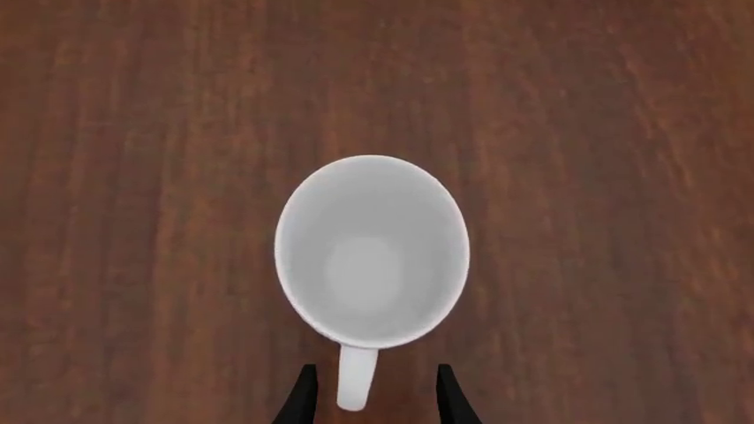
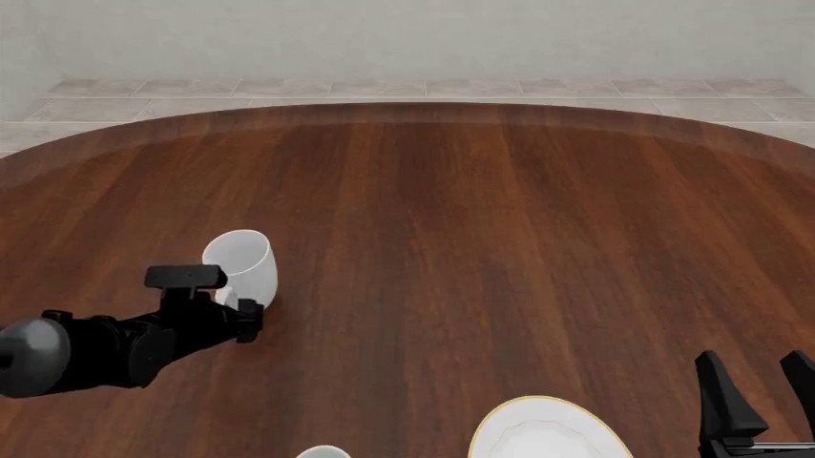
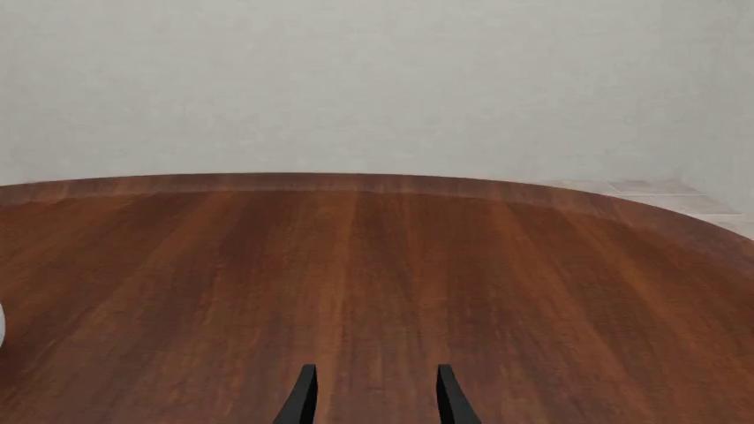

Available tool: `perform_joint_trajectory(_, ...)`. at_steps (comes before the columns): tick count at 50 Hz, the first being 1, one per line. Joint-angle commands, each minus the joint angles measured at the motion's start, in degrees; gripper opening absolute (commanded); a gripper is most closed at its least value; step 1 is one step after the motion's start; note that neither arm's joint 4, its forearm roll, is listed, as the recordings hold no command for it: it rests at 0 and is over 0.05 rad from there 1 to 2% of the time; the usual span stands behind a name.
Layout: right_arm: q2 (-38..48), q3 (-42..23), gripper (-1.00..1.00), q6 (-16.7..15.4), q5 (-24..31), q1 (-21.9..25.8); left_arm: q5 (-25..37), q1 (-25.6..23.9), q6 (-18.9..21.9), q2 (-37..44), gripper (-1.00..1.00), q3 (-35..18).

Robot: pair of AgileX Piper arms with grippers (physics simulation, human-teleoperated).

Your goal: Put the white mug on the plate.

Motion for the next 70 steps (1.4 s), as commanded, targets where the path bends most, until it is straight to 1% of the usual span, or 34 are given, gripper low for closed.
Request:
perform_joint_trajectory(1, -0.02, 0.01, 1.0, -0.07, 0.01, -0.04, -0.18, -0.2, -0.08, 0.39, 1.0, -0.16)
perform_joint_trajectory(4, -0.03, 0.01, 1.0, -0.07, 0.01, -0.04, -0.38, -0.18, -0.43, 0.06, 1.0, -0.12)
perform_joint_trajectory(6, -0.03, 0.01, 1.0, -0.07, 0.01, -0.03, -0.47, 0.21, 0.15, -0.17, 1.0, -0.15)
perform_joint_trajectory(7, -0.01, 0.01, 1.0, -0.08, 0.01, -0.03, -0.48, 0.2, 0.14, -0.4, -1.0, -0.13)
perform_joint_trajectory(12, -0.01, 0.01, 1.0, -0.07, 0.01, -0.03, -0.02, 0.02, -0.71, -1.66, -1.0, -0.1)
perform_joint_trajectory(21, -0.02, 0.01, 1.0, -0.09, 0.01, -0.02, 0.58, 0.33, 0.15, -3.14, -1.0, 0.23)
perform_joint_trajectory(36, -0.01, 0.01, 1.0, -0.08, 0.01, -0.03, 5.57, -0.45, 0.65, -10.88, -1.0, 1.28)
perform_joint_trajectory(44, -0.01, 0.01, 1.0, -0.07, 0.01, -0.03, 8.11, -1.56, 0.18, -14.33, -1.0, 1.77)
perform_joint_trajectory(45, -0.02, 0.01, 1.0, -0.07, 0.01, -0.02, 8.58, -2.9, -1.39, -15.55, -1.0, 1.95)
perform_joint_trajectory(47, -0.02, 0.01, 1.0, -0.08, 0.01, -0.03, 8.81, -3.23, -1.79, -16.94, -1.0, 1.91)
perform_joint_trajectory(55, -0.01, 0.01, 1.0, -0.07, 0.01, -0.03, 12.02, -5.1, -2.48, -20.47, -1.0, 2.21)
perform_joint_trajectory(67, -0.01, 0.01, 1.0, -0.08, 0.01, -0.02, 14.49, -6.31, -2.76, -23.62, -1.0, 2.67)
perform_joint_trajectory(70, -0.02, 0.01, 1.0, -0.07, 0.01, -0.02, 15.09, -7.33, -4.41, -24.11, -1.0, 2.71)
